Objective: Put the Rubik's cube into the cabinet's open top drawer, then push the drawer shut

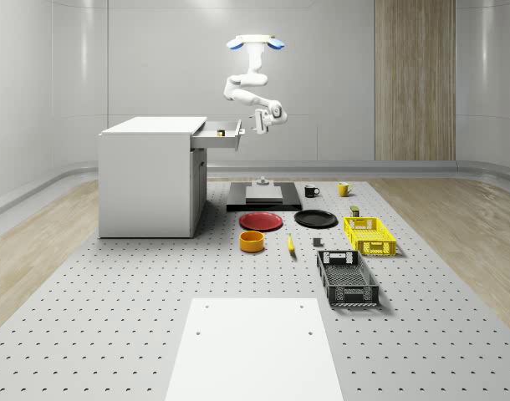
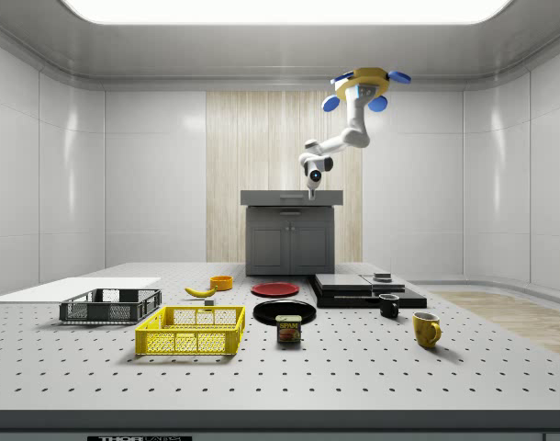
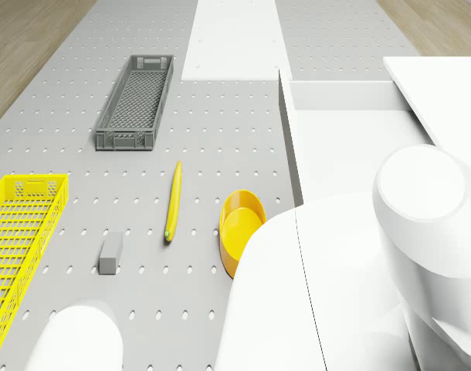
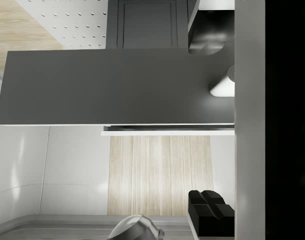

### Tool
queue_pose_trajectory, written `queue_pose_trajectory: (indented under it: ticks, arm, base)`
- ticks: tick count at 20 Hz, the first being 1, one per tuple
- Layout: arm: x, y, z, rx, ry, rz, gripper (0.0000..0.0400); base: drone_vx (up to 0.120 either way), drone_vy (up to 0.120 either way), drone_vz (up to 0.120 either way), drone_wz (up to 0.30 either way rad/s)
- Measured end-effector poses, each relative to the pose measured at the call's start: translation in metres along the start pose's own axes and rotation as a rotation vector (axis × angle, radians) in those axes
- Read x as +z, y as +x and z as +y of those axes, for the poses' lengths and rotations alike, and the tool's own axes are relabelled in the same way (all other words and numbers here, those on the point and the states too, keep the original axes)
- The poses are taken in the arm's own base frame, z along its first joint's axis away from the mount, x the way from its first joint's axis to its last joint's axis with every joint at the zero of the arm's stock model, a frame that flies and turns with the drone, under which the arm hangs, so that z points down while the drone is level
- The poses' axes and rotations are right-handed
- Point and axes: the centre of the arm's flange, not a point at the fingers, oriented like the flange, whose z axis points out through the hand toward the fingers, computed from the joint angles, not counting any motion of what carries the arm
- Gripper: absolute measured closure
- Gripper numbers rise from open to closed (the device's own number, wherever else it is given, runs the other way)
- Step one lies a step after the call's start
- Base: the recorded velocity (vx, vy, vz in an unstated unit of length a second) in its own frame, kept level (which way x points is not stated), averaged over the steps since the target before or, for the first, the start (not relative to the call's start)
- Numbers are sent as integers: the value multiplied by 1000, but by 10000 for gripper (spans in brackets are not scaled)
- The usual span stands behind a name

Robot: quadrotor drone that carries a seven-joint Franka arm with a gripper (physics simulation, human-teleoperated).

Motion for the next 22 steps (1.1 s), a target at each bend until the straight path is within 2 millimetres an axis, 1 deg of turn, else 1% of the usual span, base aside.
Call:
queue_pose_trajectory:
  ticks: [2, 6, 11, 12, 13, 14, 15, 16, 18, 22]
  arm:
    - [-3, -2, -2, -2, -17, 24, 0]
    - [-6, -5, -5, -4, -38, 53, 0]
    - [-7, -6, -7, -6, -49, 69, 0]
    - [-7, -6, -7, -6, -50, 71, 65]
    - [-8, -6, -7, -6, -51, 73, 116]
    - [-8, -6, -7, -6, -52, 74, 155]
    - [-8, -7, -7, -6, -53, 75, 186]
    - [-8, -7, -7, -6, -54, 76, 210]
    - [-8, -7, -7, -6, -55, 77, 244]
    - [-8, -7, -7, -6, -56, 79, 276]
  base:
    - [0, 0, -120, 0]
    - [0, -120, -10, 0]
    - [0, 0, -120, 0]
    - [0, 0, -40, 0]
    - [0, 0, 0, 0]
    - [0, 0, 0, 0]
    - [0, 0, 0, 0]
    - [0, -120, 0, 0]
    - [0, -120, 0, 0]
    - [0, -120, 0, 0]
